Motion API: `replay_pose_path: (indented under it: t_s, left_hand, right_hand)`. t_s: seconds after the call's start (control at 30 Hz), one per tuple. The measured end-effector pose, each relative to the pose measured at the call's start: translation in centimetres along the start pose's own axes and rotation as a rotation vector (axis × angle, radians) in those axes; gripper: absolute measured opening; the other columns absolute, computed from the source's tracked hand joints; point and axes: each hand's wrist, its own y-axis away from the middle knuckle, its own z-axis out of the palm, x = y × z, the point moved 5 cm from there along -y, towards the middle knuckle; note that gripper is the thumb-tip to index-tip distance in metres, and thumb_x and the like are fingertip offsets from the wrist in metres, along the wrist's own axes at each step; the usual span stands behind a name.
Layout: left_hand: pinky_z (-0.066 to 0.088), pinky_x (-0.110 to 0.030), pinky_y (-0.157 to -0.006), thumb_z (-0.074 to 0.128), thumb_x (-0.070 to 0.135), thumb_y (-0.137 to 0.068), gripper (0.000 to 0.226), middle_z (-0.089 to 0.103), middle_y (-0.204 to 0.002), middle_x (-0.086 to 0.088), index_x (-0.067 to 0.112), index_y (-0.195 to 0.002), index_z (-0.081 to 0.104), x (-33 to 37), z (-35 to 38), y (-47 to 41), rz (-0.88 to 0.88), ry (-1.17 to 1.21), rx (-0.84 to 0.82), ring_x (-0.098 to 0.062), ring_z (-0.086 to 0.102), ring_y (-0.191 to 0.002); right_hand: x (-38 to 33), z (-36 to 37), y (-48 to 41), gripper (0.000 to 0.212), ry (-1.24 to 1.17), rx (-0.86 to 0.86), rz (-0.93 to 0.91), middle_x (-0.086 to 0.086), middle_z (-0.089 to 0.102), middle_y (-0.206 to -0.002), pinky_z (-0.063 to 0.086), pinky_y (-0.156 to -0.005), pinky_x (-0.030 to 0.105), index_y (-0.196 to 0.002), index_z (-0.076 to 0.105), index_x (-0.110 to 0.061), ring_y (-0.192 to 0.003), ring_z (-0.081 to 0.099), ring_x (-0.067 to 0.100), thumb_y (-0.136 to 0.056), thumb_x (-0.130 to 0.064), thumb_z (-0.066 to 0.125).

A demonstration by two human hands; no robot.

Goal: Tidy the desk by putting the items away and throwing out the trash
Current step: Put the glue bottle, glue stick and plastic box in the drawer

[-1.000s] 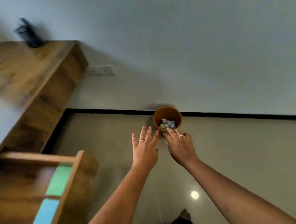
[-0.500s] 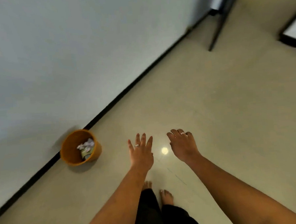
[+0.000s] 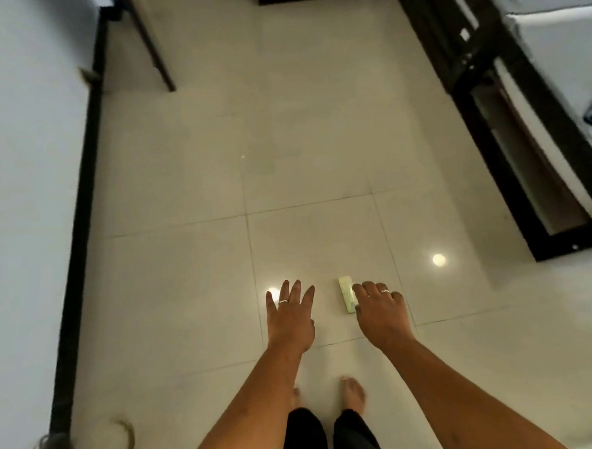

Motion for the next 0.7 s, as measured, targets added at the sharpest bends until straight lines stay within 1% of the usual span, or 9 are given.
replay_pose_path:
  t_s: [0.1, 0.23, 0.37, 0.43, 0.53, 0.6, 0.7]
  left_hand:
    - [-0.003, -0.051, -0.116, 0.045, 0.029, -0.097, 0.068, -0.001, -0.16, -0.004, 0.025, -0.151, 0.004, 2.2, 1.4, -3.2, 0.062, -0.037, -0.004, -0.024, -0.006, -0.147]
    - [-0.004, -0.05, -0.116, 0.046, 0.025, -0.096, 0.069, 0.0, -0.16, -0.004, 0.025, -0.151, 0.004, 6.0, 4.7, -7.4, 0.165, -0.077, 0.032, -0.024, -0.006, -0.147]
    - [-0.003, -0.05, -0.116, 0.048, 0.021, -0.095, 0.07, 0.002, -0.16, -0.003, 0.024, -0.151, 0.007, 8.9, 10.1, -12.3, 0.214, -0.069, 0.064, -0.025, -0.005, -0.147]
    - [-0.004, -0.05, -0.116, 0.049, 0.02, -0.095, 0.07, 0.002, -0.16, -0.003, 0.025, -0.151, 0.007, 9.6, 13.3, -15.3, 0.24, -0.053, 0.041, -0.025, -0.006, -0.147]
    - [-0.004, -0.05, -0.116, 0.051, 0.019, -0.095, 0.072, 0.001, -0.16, -0.003, 0.025, -0.151, 0.007, 9.4, 18.8, -19.9, 0.217, -0.047, 0.054, -0.025, -0.007, -0.147]
    - [-0.004, -0.05, -0.116, 0.052, 0.018, -0.094, 0.072, 0.0, -0.16, -0.002, 0.025, -0.151, 0.008, 8.8, 21.1, -21.8, 0.223, -0.038, 0.039, -0.025, -0.008, -0.147]
    - [-0.004, -0.05, -0.116, 0.051, 0.016, -0.094, 0.072, 0.0, -0.16, -0.001, 0.025, -0.151, 0.008, 7.7, 26.4, -25.9, 0.183, -0.016, 0.058, -0.024, -0.008, -0.147]
  right_hand:
    - [2.3, 2.9, -0.6, 0.041, -0.069, -0.017, 0.103, 0.0, 0.05, -0.134, 0.04, -0.097, 0.038, -0.138, 0.038, -0.02, -0.127, 0.046, 0.024, -0.098, -0.025, 0.039]
    - [5.1, 7.2, -2.6, 0.041, -0.144, -0.028, 0.21, -0.002, 0.05, -0.134, 0.04, -0.098, 0.037, -0.138, 0.038, -0.022, -0.127, 0.046, 0.022, -0.097, -0.025, 0.04]
    - [7.8, 13.2, -5.2, 0.042, -0.192, -0.049, 0.278, -0.001, 0.05, -0.135, 0.041, -0.098, 0.037, -0.139, 0.037, -0.021, -0.126, 0.046, 0.022, -0.097, -0.024, 0.041]
    - [9.1, 16.6, -7.3, 0.041, -0.213, -0.077, 0.3, 0.0, 0.052, -0.134, 0.041, -0.098, 0.037, -0.137, 0.038, -0.02, -0.125, 0.048, 0.022, -0.097, -0.024, 0.04]
    - [10.1, 22.8, -11.0, 0.038, -0.227, -0.097, 0.347, -0.001, 0.053, -0.132, 0.041, -0.097, 0.035, -0.135, 0.04, -0.021, -0.122, 0.049, 0.02, -0.097, -0.026, 0.039]
    - [10.1, 25.3, -12.4, 0.038, -0.281, -0.127, 0.356, -0.001, 0.052, -0.132, 0.04, -0.096, 0.035, -0.133, 0.041, -0.021, -0.122, 0.048, 0.02, -0.096, -0.029, 0.04]
    - [9.7, 31.8, -16.2, 0.044, -0.309, -0.168, 0.376, -0.001, 0.05, -0.134, 0.039, -0.098, 0.036, -0.135, 0.039, -0.022, -0.125, 0.045, 0.021, -0.095, -0.037, 0.044]
